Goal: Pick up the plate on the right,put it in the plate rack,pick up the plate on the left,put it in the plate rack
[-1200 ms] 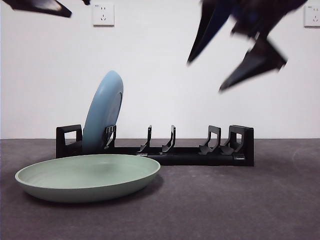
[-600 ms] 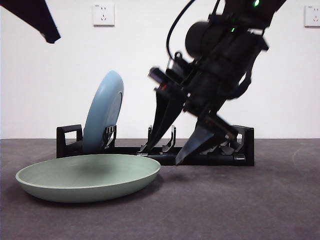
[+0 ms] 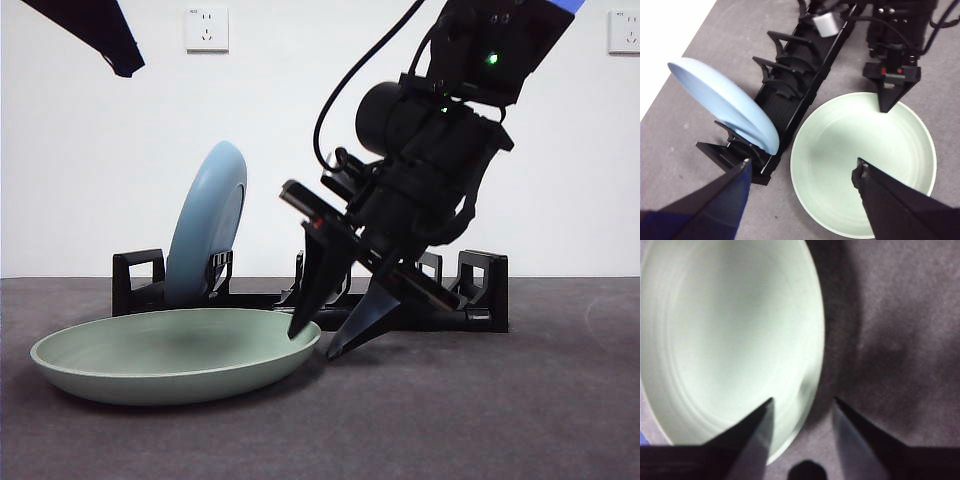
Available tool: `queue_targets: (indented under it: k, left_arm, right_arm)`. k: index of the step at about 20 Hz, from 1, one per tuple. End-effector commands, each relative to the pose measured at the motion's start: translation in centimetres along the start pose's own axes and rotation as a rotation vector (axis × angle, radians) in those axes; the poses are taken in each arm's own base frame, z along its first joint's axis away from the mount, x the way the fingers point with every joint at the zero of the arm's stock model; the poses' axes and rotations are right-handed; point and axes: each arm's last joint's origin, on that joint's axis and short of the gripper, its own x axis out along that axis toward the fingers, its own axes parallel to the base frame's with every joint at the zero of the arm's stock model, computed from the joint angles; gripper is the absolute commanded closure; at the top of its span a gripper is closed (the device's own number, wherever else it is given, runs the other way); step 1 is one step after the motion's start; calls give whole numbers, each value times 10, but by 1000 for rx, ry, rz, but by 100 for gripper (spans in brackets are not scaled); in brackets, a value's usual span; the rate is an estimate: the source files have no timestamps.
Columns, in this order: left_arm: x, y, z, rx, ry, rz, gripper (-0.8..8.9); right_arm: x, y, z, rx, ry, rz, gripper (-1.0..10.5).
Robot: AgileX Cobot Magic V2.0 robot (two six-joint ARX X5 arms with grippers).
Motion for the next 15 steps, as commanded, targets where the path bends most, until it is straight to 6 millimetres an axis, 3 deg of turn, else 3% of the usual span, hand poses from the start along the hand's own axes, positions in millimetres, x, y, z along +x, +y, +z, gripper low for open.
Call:
queue_targets:
  k: [1, 6, 9, 15]
  left_arm:
    - [0, 0, 1, 9, -5, 5, 468]
    - [-1, -5, 3, 36, -17, -22, 468]
    - [-3, -21, 5, 217, -34, -136, 468]
    - [-2, -60, 19, 388, -76, -284, 468]
  right_arm:
    - [7, -1, -1, 27, 10, -3, 934]
    - [6, -1, -1, 83, 5, -28, 961]
    - [-9, 2, -3, 124, 17, -37, 959]
    - [-74, 24, -7, 109, -71, -30, 960]
